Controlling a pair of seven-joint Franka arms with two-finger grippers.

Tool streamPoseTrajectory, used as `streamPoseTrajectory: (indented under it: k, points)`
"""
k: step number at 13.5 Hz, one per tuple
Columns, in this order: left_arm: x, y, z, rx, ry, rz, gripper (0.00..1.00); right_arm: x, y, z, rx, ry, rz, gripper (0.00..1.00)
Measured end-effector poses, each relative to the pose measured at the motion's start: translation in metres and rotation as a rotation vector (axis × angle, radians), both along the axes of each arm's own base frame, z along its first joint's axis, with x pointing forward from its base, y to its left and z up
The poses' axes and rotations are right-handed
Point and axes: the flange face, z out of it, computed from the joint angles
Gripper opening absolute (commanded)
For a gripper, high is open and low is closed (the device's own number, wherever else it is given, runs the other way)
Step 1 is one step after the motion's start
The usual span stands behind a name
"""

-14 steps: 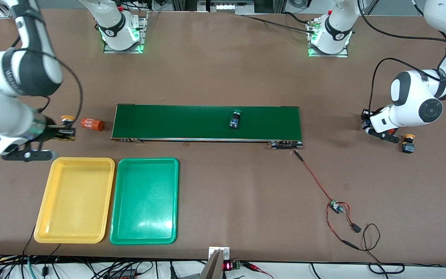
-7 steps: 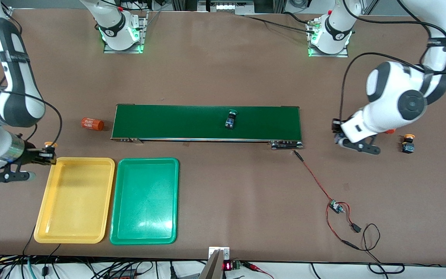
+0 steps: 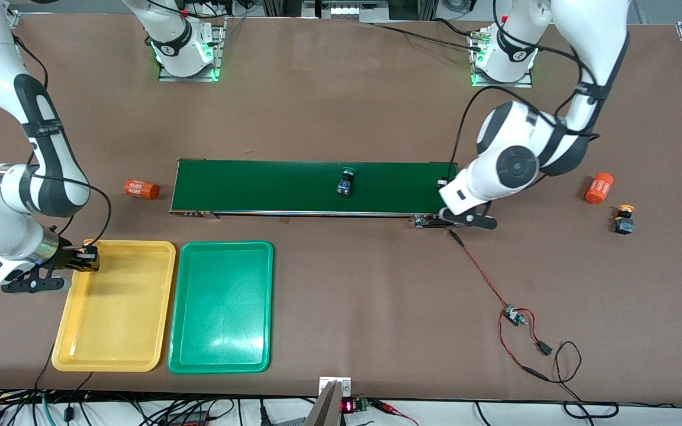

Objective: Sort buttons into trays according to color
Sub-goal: 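Lower the button into the yellow tray while the left gripper places another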

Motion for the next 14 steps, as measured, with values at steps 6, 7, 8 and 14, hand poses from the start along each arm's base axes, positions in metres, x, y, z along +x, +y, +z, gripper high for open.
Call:
streamPoseTrajectory:
  k: [6,7,8,14]
  points:
    - [-0.001,-0.012,-0.028,-0.009,0.050,0.013,0.00,0.001,0.004,-0.013,0.005,-0.004,0.042,0.85]
    - [-0.004,-0.017,-0.032,-0.007,0.057,0.004,0.00,0.001,0.005,-0.014,0.005,-0.003,0.056,0.86]
    - [-0.006,-0.022,-0.034,-0.007,0.059,-0.005,0.00,0.001,0.005,-0.014,0.005,-0.001,0.063,0.86]
    - [-0.009,-0.028,-0.034,-0.007,0.060,-0.018,1.00,0.001,0.029,0.011,0.078,0.060,0.013,1.00]
